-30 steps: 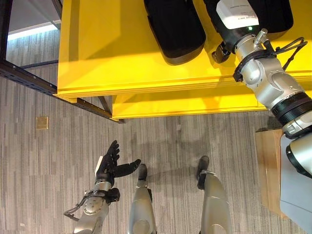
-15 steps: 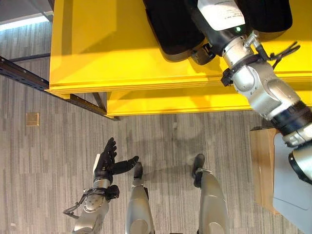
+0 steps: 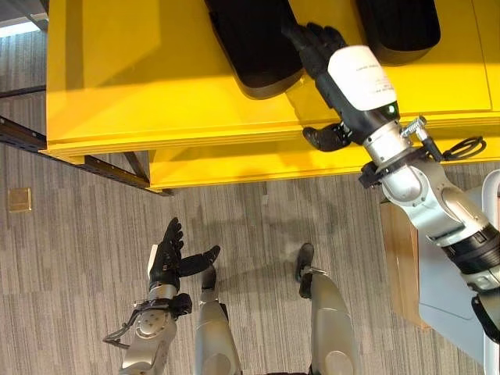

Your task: Move parts from the plastic box to the shelf.

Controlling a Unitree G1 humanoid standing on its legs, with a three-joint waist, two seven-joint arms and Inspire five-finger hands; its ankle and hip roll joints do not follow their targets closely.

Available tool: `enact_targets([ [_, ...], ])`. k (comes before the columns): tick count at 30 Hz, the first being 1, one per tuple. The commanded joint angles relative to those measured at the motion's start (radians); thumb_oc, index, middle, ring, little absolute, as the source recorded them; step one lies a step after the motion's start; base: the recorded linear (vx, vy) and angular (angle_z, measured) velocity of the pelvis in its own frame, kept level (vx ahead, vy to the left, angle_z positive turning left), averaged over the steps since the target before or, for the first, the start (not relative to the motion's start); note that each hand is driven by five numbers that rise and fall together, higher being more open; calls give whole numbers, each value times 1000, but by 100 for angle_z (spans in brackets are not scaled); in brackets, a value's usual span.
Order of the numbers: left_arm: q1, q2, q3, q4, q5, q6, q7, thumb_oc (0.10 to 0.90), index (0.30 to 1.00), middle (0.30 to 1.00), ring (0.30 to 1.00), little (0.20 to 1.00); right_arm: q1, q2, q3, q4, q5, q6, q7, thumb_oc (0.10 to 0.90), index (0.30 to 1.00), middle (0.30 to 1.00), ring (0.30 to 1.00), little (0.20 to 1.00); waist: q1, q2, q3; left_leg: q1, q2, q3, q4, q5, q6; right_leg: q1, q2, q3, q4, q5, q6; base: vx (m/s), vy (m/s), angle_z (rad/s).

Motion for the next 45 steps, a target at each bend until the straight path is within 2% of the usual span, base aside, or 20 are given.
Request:
enact_targets([
  [1,111,42,42,-126,56,-47,26,900,1000,1000,1000,1000,-23,-27,-94,-115,38,-72,11,900,1000,1000,1000,1000,-11,-39,-88,206,36,82,-15,-73,37,-60,-45,160,-75,135,147,5,34,-4],
  [8,121,35,51,-126,73,-44,21,900,1000,1000,1000,1000,117,-66,-133,-183,96,-96,80,900,1000,1000,1000,1000,-26,-55,-97,231,38,94,-30,-69,33,-44,-41,161,-95,141,151,0,5,-1],
  [13,125,37,52,-116,84,-41,15,900,1000,1000,1000,1000,110,-108,-105,-212,143,-107,133,900,1000,1000,1000,1000,-26,-59,-101,241,39,106,-41,-60,29,-37,-36,164,-117,153,155,-8,20,-8],
  [19,123,51,52,-118,75,-38,-3,900,1000,1000,1000,1000,-34,-184,0,-202,213,-95,188,900,1000,1000,1000,1000,-25,-70,-105,250,42,112,-44,-58,25,-34,-32,168,-124,157,155,-5,9,-3],
  [26,116,67,50,-117,65,-40,-13,900,1000,1000,1000,1000,-227,-206,137,-144,248,-81,219,900,1000,1000,1000,1000,-10,-72,-106,255,45,112,-53,-51,21,-26,-33,164,-133,159,153,0,0,0],
  [35,101,73,37,-104,42,-42,-33,900,1000,1000,1000,1000,-407,-164,269,-53,274,-69,249,900,1000,1000,1000,1000,0,-63,-111,262,48,111,-60,-49,20,-29,-35,159,-126,157,151,0,0,0],
  [45,91,74,24,-93,31,-37,-49,900,1000,1000,1000,1000,-425,-134,316,-13,315,-59,305,900,1000,1000,1000,1000,7,-54,-111,257,45,103,-64,-47,22,-28,-43,149,-125,156,152,0,0,0],
])
